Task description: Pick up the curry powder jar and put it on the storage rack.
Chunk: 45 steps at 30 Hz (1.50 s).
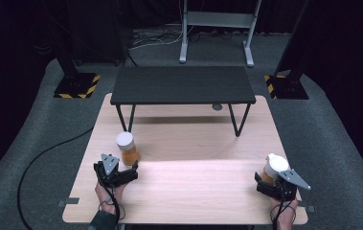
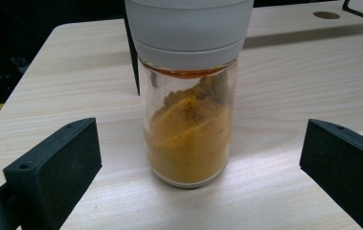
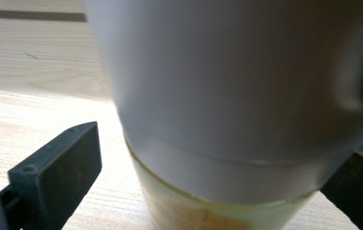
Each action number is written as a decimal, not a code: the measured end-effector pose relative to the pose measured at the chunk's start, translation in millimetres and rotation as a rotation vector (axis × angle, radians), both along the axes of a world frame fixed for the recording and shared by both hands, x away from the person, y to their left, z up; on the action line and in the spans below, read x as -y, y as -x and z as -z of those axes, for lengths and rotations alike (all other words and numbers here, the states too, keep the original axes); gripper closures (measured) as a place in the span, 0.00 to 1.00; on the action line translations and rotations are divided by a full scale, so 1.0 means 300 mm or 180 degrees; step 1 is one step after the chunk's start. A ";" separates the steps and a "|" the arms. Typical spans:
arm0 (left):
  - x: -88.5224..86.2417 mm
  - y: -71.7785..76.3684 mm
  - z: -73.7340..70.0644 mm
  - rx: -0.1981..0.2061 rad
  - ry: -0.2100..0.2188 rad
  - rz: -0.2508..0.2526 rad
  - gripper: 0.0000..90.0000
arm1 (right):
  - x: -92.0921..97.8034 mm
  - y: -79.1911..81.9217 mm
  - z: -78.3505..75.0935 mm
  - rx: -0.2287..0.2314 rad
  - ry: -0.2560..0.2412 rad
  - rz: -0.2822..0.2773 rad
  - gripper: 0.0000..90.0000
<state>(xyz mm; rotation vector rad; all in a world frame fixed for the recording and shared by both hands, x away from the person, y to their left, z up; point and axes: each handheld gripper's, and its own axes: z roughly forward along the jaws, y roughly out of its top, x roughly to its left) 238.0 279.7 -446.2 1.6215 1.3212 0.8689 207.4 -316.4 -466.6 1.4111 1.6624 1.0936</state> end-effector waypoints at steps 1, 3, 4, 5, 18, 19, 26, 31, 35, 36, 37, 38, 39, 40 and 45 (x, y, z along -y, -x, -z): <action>0.000 0.000 0.000 0.0000 0.0000 0.0000 0.00 | -0.001 0.001 0.001 0.0008 0.0003 0.0002 0.00; -0.002 -0.009 -0.005 -0.0006 0.0009 0.0001 0.00 | -0.001 0.001 0.001 0.0006 0.0000 0.0007 0.00; -0.002 -0.015 -0.009 0.0016 -0.0003 0.0003 0.00 | 0.000 -0.001 -0.001 -0.0008 -0.0005 0.0010 0.00; -0.002 -0.015 -0.009 0.0016 -0.0003 0.0003 0.00 | 0.000 -0.001 -0.001 -0.0008 -0.0005 0.0010 0.00; 0.014 -0.096 -0.034 0.0090 0.0015 0.0066 0.00 | -0.004 -0.003 -0.003 -0.0016 0.0017 0.0016 0.00; 0.014 -0.096 -0.034 0.0090 0.0015 0.0066 0.00 | -0.004 -0.003 -0.003 -0.0016 0.0017 0.0016 0.00; 0.019 -0.120 -0.043 0.0183 0.0046 0.0028 0.00 | -0.005 -0.002 -0.002 -0.0017 0.0007 0.0030 0.00; 0.010 -0.125 -0.043 0.0256 0.0149 0.0047 0.00 | -0.005 -0.003 -0.004 -0.0024 0.0013 0.0032 0.00; 0.016 -0.134 -0.052 0.0261 0.0120 0.0067 0.00 | -0.007 -0.003 -0.003 -0.0020 0.0018 0.0037 0.00; 0.020 -0.138 -0.055 0.0250 0.0106 0.0059 0.00 | -0.007 -0.003 -0.003 -0.0020 0.0019 0.0039 0.00; 0.021 -0.144 -0.059 0.0228 0.0112 0.0055 0.00 | -0.007 -0.003 -0.003 -0.0020 0.0018 0.0040 0.00; 0.022 -0.151 -0.062 0.0200 0.0126 0.0045 0.00 | -0.007 -0.004 -0.004 -0.0026 0.0019 0.0038 0.00; 0.022 -0.151 -0.062 0.0200 0.0126 0.0045 0.00 | -0.007 -0.004 -0.004 -0.0026 0.0019 0.0038 0.00; 0.019 -0.161 -0.064 0.0156 0.0149 0.0048 0.00 | -0.008 -0.004 -0.004 -0.0023 0.0024 0.0033 0.00; 0.025 -0.166 -0.064 0.0121 0.0117 0.0006 0.02 | -0.009 -0.001 -0.001 -0.0007 0.0019 0.0044 0.00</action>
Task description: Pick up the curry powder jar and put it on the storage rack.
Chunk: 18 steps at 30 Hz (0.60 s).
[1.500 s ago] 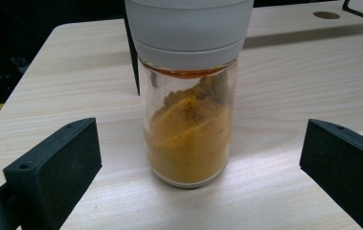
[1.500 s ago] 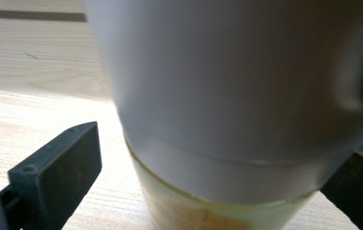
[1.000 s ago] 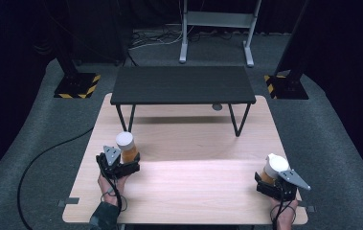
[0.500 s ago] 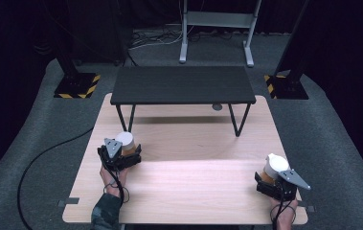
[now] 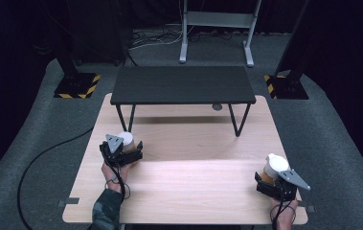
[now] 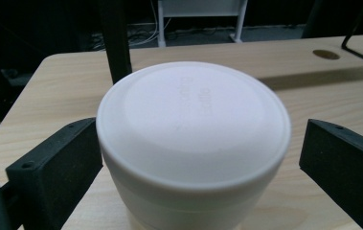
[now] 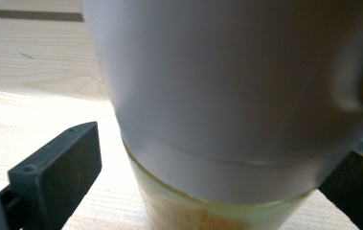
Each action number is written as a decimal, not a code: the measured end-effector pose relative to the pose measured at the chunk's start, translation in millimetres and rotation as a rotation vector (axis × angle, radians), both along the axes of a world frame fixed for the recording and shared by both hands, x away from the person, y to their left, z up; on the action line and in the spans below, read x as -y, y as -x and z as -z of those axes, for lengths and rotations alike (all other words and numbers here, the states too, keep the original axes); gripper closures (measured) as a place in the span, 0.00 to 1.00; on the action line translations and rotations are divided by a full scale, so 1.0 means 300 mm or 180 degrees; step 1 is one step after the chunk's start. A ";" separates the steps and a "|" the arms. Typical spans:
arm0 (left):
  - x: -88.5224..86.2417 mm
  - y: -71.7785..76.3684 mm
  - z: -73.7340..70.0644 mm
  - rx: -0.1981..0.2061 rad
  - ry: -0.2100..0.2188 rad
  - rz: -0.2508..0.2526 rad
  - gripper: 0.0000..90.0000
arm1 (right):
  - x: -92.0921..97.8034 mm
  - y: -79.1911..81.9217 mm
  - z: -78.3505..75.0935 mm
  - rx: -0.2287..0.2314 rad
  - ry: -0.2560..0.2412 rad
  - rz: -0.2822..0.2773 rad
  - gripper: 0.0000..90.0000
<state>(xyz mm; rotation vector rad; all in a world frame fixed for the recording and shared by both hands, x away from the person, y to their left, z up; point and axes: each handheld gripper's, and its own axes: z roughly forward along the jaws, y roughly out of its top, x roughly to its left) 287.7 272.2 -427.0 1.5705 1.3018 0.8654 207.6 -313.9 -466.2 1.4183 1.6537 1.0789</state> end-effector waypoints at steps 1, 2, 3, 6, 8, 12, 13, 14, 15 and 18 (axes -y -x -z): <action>-0.001 0.001 0.001 -0.0004 0.0010 -0.0006 0.07 | 0.000 0.000 0.000 -0.0002 0.0004 -0.0003 0.00; -0.001 0.003 0.004 0.0008 0.0014 -0.0014 0.13 | 0.000 0.000 0.000 -0.0002 0.0007 -0.0003 0.00; 0.000 0.006 0.007 0.0021 0.0006 -0.0019 0.15 | -0.001 0.000 -0.001 -0.0003 0.0008 -0.0003 0.00; 0.006 0.008 0.013 0.0042 -0.0003 -0.0048 0.25 | -0.001 -0.001 -0.001 -0.0003 0.0015 -0.0008 0.00; 0.009 0.009 0.015 0.0048 -0.0004 -0.0072 0.27 | -0.001 -0.001 -0.001 -0.0003 0.0015 -0.0010 0.00; 0.018 0.009 0.015 0.0074 -0.0013 -0.0131 0.35 | -0.001 0.000 0.000 0.0005 0.0011 -0.0004 0.00; 0.017 0.010 0.015 0.0070 0.0003 -0.0135 0.36 | -0.001 -0.001 0.000 -0.0001 0.0014 -0.0007 0.00; 0.018 0.010 0.015 0.0069 0.0006 -0.0139 0.36 | -0.002 -0.001 -0.001 -0.0003 0.0018 -0.0007 0.00; 0.020 0.011 0.016 0.0073 0.0000 -0.0144 0.37 | -0.002 -0.001 -0.001 -0.0004 0.0022 -0.0007 0.00; 0.018 0.014 0.018 0.0084 0.0001 -0.0139 0.37 | -0.002 -0.003 -0.002 -0.0013 0.0019 -0.0008 0.00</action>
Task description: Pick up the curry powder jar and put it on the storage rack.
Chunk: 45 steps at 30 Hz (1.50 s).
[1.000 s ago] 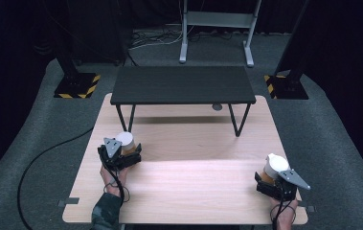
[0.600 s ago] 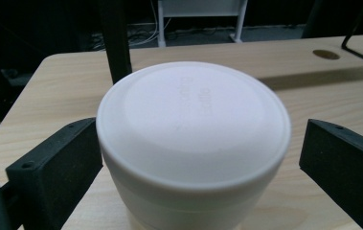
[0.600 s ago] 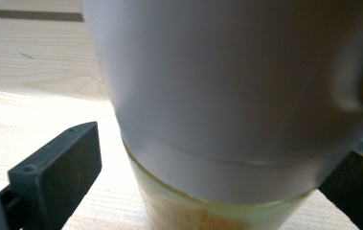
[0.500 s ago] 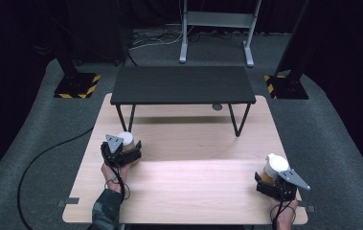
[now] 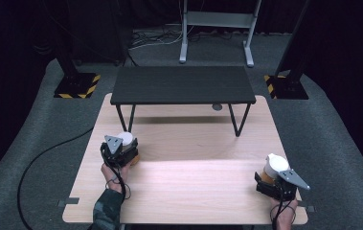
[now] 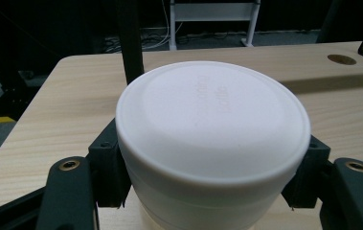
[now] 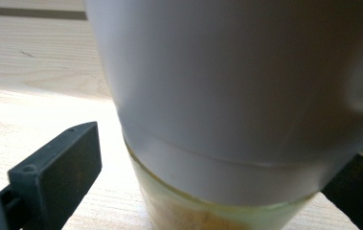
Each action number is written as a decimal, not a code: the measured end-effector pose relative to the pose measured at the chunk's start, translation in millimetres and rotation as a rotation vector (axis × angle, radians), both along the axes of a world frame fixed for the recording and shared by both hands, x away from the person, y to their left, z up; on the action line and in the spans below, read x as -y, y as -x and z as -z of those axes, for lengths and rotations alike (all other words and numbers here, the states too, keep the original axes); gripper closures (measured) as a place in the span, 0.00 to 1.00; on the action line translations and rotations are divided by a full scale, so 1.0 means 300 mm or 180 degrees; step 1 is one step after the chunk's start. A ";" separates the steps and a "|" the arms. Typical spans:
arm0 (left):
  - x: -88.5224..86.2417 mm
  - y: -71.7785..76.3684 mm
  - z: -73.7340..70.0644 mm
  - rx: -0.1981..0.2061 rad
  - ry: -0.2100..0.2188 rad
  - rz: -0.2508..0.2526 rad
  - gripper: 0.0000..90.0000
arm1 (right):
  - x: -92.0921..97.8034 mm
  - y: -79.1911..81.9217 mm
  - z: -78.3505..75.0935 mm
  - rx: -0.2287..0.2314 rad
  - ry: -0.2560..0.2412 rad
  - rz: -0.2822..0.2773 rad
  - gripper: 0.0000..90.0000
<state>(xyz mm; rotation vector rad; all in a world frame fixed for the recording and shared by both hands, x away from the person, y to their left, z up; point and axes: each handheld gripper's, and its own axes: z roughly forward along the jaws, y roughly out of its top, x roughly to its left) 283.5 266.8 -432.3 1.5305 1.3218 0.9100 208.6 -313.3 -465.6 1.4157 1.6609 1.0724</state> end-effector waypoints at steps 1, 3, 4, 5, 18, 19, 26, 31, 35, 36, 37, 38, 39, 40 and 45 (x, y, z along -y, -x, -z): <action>-0.001 0.001 0.000 0.0003 -0.0002 0.0005 0.37 | 0.000 0.000 0.000 0.0001 0.0001 0.0000 0.00; -0.004 0.003 0.000 0.0005 -0.0010 0.0017 0.37 | -0.001 0.001 0.000 0.0004 0.0002 0.0004 0.00; -0.005 0.003 0.000 0.0007 -0.0013 0.0027 0.37 | -0.001 0.001 0.001 0.0005 0.0001 0.0007 0.00; -0.007 0.004 0.000 0.0006 -0.0013 0.0031 0.37 | 0.000 0.001 0.001 0.0006 0.0000 0.0006 0.00; -0.019 0.017 -0.010 0.0024 -0.0025 0.0085 0.37 | -0.001 -0.001 -0.001 -0.0007 0.0008 -0.0002 0.00; -0.021 0.018 -0.014 0.0024 -0.0020 0.0098 0.37 | -0.001 -0.002 -0.002 -0.0013 0.0011 -0.0006 0.00; -0.028 0.022 -0.035 0.0024 -0.0031 0.0185 0.37 | 0.002 -0.003 -0.003 -0.0020 -0.0003 -0.0011 0.00; -0.030 0.027 -0.055 0.0034 -0.0034 0.0239 0.37 | 0.004 -0.005 -0.004 -0.0032 -0.0007 -0.0026 0.00; -0.029 0.031 -0.070 0.0053 -0.0047 0.0273 0.37 | 0.004 -0.005 -0.004 -0.0029 -0.0008 -0.0020 0.00; -0.029 0.031 -0.073 0.0052 -0.0051 0.0281 0.37 | 0.004 -0.005 -0.004 -0.0029 -0.0010 -0.0018 0.00; -0.029 0.031 -0.079 0.0050 -0.0054 0.0294 0.37 | 0.004 -0.004 -0.003 -0.0027 -0.0010 -0.0020 0.00; -0.029 0.031 -0.079 0.0050 -0.0054 0.0294 0.37 | 0.004 -0.004 -0.003 -0.0027 -0.0010 -0.0020 0.00; -0.028 0.029 -0.089 0.0052 -0.0069 0.0318 0.37 | 0.005 -0.004 -0.004 -0.0027 -0.0009 -0.0023 0.00; -0.028 0.029 -0.089 0.0052 -0.0069 0.0318 0.37 | 0.005 -0.004 -0.003 -0.0026 -0.0010 -0.0022 0.00; -0.031 0.025 -0.120 0.0073 -0.0079 0.0377 0.37 | 0.006 -0.004 -0.003 -0.0023 -0.0013 -0.0022 0.00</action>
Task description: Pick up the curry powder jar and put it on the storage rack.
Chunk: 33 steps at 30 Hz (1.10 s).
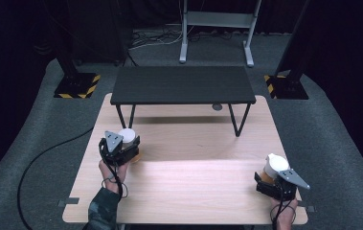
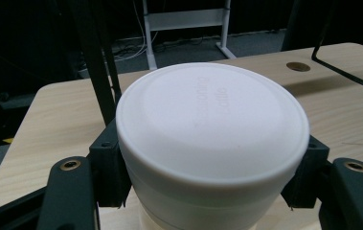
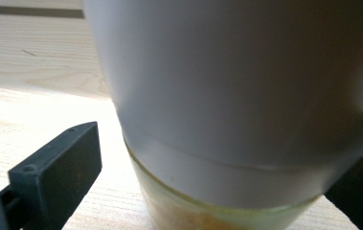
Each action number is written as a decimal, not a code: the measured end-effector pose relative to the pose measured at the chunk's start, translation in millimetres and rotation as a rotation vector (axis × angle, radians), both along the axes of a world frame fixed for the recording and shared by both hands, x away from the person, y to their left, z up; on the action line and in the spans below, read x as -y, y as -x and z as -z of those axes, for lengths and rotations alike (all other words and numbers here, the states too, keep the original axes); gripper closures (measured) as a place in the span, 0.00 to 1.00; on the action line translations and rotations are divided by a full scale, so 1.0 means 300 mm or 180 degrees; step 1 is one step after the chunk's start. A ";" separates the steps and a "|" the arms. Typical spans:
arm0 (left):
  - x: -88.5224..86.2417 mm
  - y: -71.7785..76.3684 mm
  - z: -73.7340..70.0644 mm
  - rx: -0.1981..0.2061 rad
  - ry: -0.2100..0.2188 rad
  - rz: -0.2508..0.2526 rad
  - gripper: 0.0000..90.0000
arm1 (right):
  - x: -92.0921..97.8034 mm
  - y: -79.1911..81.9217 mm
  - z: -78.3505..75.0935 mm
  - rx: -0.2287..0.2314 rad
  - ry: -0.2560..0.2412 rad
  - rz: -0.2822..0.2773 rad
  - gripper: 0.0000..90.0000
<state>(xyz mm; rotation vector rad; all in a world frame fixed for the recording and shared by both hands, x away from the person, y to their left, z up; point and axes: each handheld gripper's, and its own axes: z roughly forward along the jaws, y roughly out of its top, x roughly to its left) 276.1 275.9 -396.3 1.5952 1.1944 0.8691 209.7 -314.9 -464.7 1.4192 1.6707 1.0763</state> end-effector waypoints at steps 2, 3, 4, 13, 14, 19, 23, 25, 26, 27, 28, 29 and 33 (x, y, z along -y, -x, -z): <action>-0.002 -0.004 -0.010 -0.0008 -0.0018 0.0026 0.37 | 0.001 -0.001 -0.001 -0.0005 -0.0006 0.0001 0.00; -0.002 -0.005 -0.015 -0.0010 -0.0030 0.0038 0.37 | 0.001 -0.002 -0.001 -0.0010 -0.0008 -0.0003 0.00; -0.001 -0.006 -0.019 -0.0009 -0.0035 0.0046 0.37 | 0.001 -0.002 -0.001 -0.0010 -0.0006 -0.0006 0.00; -0.002 -0.023 -0.054 -0.0029 -0.0036 0.0129 0.37 | 0.000 -0.001 0.000 -0.0003 0.0000 0.0002 0.00; -0.002 -0.028 -0.063 -0.0038 -0.0044 0.0148 0.37 | 0.000 -0.002 -0.001 -0.0011 -0.0003 0.0002 0.00; -0.010 -0.040 -0.082 -0.0047 -0.0024 0.0200 0.37 | 0.001 -0.001 -0.001 -0.0007 -0.0005 -0.0001 0.00; -0.009 -0.045 -0.094 -0.0033 -0.0032 0.0215 0.37 | 0.000 -0.003 -0.002 -0.0015 0.0000 -0.0004 0.00; -0.009 -0.048 -0.103 -0.0028 -0.0042 0.0231 0.37 | 0.000 -0.003 -0.002 -0.0015 0.0000 -0.0002 0.00; -0.009 -0.051 -0.109 -0.0020 -0.0048 0.0244 0.37 | 0.000 -0.003 -0.002 -0.0018 -0.0003 -0.0003 0.00; -0.009 -0.053 -0.113 -0.0019 -0.0060 0.0250 0.37 | 0.000 -0.004 -0.003 -0.0021 -0.0004 -0.0003 0.00; -0.009 -0.055 -0.116 -0.0015 -0.0058 0.0254 0.37 | 0.000 -0.003 -0.003 -0.0020 -0.0003 -0.0003 0.00; -0.009 -0.055 -0.116 -0.0015 -0.0058 0.0254 0.37 | 0.000 -0.003 -0.003 -0.0020 -0.0003 -0.0003 0.00; -0.008 -0.061 -0.130 -0.0007 -0.0058 0.0275 0.37 | -0.001 -0.002 -0.002 -0.0013 -0.0001 0.0003 0.00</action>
